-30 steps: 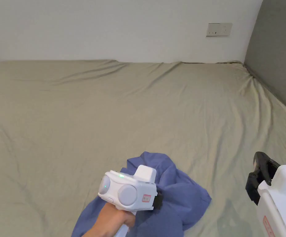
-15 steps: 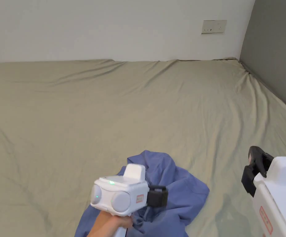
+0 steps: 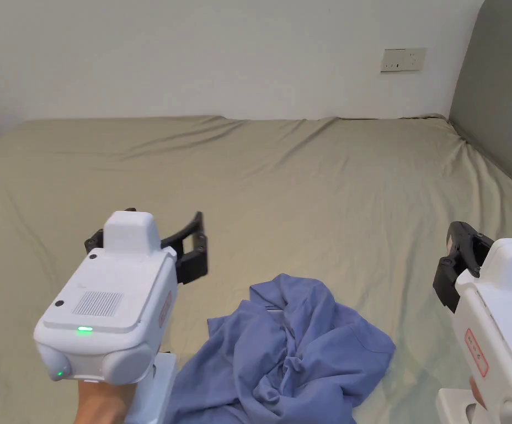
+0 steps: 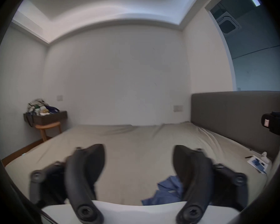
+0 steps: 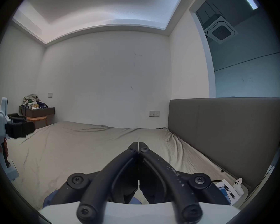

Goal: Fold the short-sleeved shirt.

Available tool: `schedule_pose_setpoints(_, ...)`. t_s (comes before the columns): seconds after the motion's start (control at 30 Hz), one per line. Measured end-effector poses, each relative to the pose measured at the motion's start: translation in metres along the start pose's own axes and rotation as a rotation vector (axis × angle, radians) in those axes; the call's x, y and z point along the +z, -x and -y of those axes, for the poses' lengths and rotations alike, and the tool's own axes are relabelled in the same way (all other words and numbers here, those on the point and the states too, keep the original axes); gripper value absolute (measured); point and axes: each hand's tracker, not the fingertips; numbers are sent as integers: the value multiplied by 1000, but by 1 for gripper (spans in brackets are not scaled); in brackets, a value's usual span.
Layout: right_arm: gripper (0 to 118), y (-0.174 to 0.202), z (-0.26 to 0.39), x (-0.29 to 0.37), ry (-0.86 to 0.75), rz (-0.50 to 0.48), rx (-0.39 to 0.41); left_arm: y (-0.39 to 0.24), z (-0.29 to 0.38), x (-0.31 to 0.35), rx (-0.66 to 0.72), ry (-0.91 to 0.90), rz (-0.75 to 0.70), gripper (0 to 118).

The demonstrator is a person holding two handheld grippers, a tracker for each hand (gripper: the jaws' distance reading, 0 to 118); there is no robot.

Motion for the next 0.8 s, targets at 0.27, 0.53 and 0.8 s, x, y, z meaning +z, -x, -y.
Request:
schedule_pose_setpoints(0.27,1,13,0,0,-9,-32,7,19,10,0,-49,43,-7,0)
schedule_pose_setpoints(0.53,1,13,10,-2,22,-36,2,29,41,-22,75,454,66,0)
schedule_pose_setpoints(0.8,1,9,26,-6,70,-36,-10,30,141,-20,220,827,113,0)
